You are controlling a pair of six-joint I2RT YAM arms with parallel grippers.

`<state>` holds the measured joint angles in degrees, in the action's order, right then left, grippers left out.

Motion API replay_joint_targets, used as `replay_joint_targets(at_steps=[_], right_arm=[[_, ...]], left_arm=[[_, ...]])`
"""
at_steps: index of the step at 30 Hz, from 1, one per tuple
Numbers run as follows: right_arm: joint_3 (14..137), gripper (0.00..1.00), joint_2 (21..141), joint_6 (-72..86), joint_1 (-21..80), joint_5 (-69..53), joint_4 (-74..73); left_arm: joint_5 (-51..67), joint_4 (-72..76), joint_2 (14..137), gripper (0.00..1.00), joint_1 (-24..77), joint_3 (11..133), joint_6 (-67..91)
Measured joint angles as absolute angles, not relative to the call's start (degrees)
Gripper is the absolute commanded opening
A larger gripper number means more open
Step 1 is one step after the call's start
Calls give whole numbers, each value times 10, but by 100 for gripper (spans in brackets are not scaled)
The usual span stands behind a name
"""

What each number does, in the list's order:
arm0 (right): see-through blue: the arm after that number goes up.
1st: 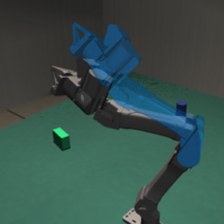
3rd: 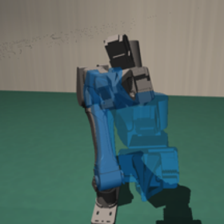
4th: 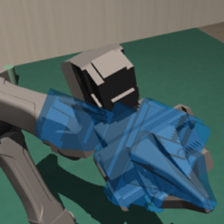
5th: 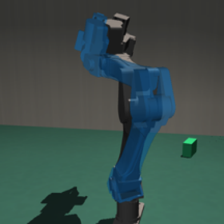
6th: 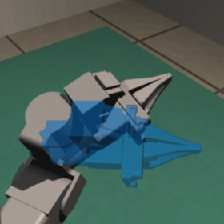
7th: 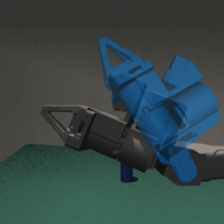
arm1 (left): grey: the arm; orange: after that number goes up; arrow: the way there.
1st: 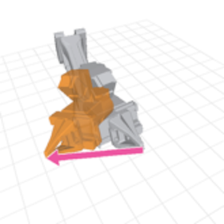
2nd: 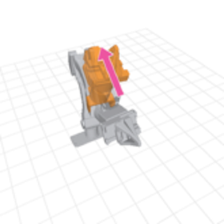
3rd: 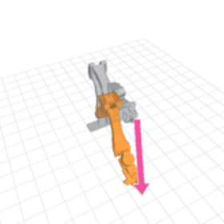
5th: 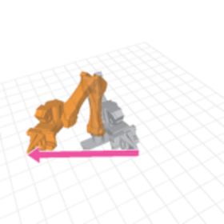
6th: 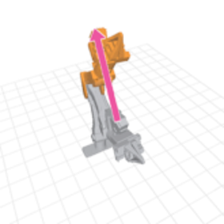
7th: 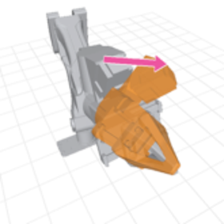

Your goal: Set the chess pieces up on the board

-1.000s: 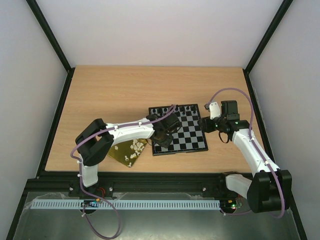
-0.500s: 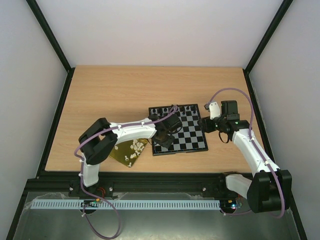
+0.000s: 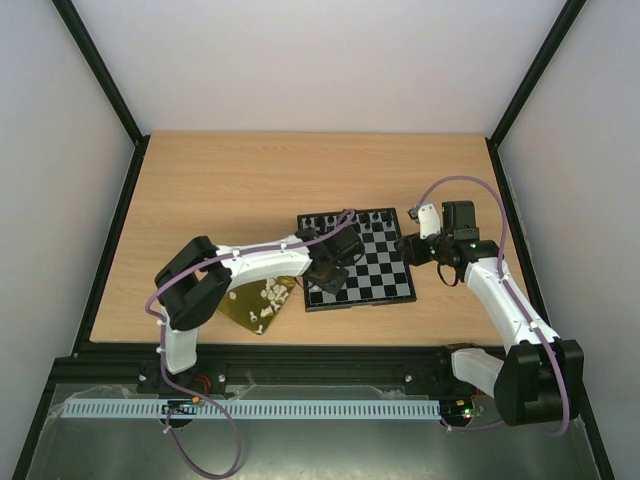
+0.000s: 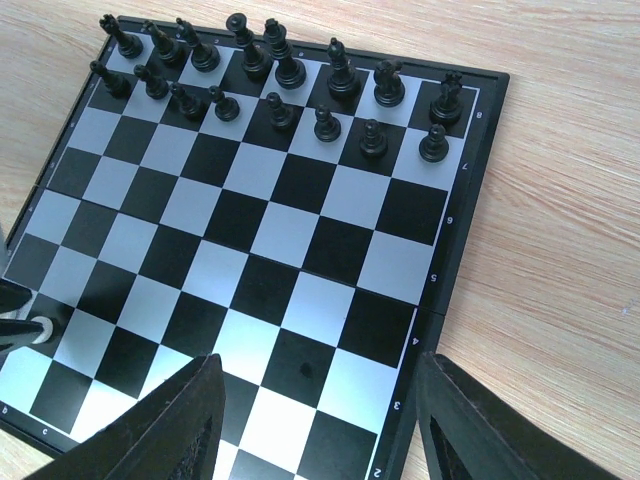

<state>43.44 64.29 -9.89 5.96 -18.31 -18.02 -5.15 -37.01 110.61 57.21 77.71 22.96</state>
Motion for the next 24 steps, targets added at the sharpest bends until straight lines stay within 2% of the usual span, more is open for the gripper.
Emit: replay_joint_targets(at_steps=[4, 9, 15, 19, 24], right_arm=[[434, 55, 643, -99, 60, -184, -180], [434, 56, 643, -100, 60, -185, -180], [434, 56, 643, -102, 60, -191, -181], [434, 56, 643, -103, 60, -196, -181], [434, 56, 643, -105, 60, -203, -181]], left_arm=[[-72, -373, 1068, 24, 572, 777, 238], [-109, -375, 957, 24, 559, 755, 278], [-127, -385, 798, 22, 462, 622, 352], [-128, -400, 755, 17, 390, 531, 387], [-116, -411, 746, 24, 340, 466, 406]])
